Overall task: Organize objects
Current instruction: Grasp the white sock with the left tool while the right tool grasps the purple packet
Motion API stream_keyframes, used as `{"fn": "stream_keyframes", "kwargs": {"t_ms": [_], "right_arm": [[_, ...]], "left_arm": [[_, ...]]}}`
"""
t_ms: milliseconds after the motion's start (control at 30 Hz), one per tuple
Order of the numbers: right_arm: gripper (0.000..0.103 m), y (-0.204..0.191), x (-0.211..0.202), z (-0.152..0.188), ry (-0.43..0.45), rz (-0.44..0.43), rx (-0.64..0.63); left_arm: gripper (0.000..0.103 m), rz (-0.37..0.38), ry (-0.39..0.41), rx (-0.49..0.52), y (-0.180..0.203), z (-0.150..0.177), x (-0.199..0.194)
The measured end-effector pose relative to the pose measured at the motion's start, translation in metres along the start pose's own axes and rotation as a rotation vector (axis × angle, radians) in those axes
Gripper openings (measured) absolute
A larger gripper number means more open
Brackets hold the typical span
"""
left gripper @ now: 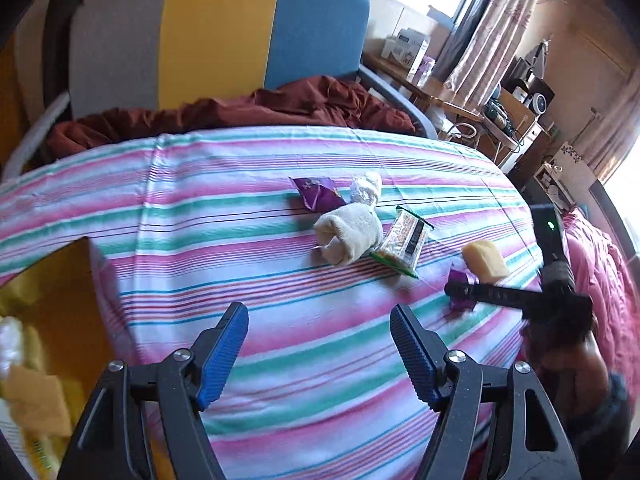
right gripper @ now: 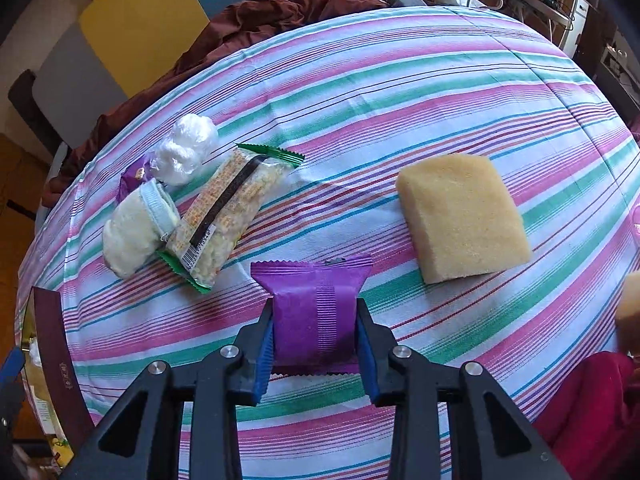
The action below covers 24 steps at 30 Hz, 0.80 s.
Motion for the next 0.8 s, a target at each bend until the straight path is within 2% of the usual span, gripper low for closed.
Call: {"fn": "stream_keyframes", "kwargs": {"t_ms": [100, 200, 333, 700, 733, 800], "right_arm": [[0.035, 0.0, 0.001, 0.001, -0.011, -0.018, -0.001], [0.035, 0.0, 0.005, 0.002, -0.038, -0.036, -0.004], [0.035, -0.001, 0.005, 0.002, -0.044, -0.05, -0.005], [0.037, -0.003, 0.003, 0.002, -0.057, -0.075, 0.0], [0.037, -0.003, 0.003, 0.002, -0.057, -0.075, -0.001], [0.037, -0.004, 0.003, 0.001, -0.057, -0.07, -0.006]], "left_arm": [[0.074, -0.014, 0.007, 0.001, 0.003, -0.016, 0.024], [0.074, -0.045, -0.009, 0.082, 0.01, -0.029, 0.05], [0.074, -0.045, -0.043, 0.154, 0.019, -0.042, 0.081], [0.083, -0.057, -0.08, 0.199, 0.025, -0.065, 0.14], [0.083, -0.043, -0.088, 0.191, 0.025, -0.063, 0.145], [0.068, 0.017, -0.095, 0.144, 0.027, -0.056, 0.149]]}}
Point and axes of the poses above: each gripper's, at about its wrist camera, not at the fingertips, and x roughly the way its jaws point, y to its right, z to its underside, the point moved 9 cm from there along x, roughly the way its jaws point, and after that the axes turned 7 degrees about x, right-handed, at the moved point
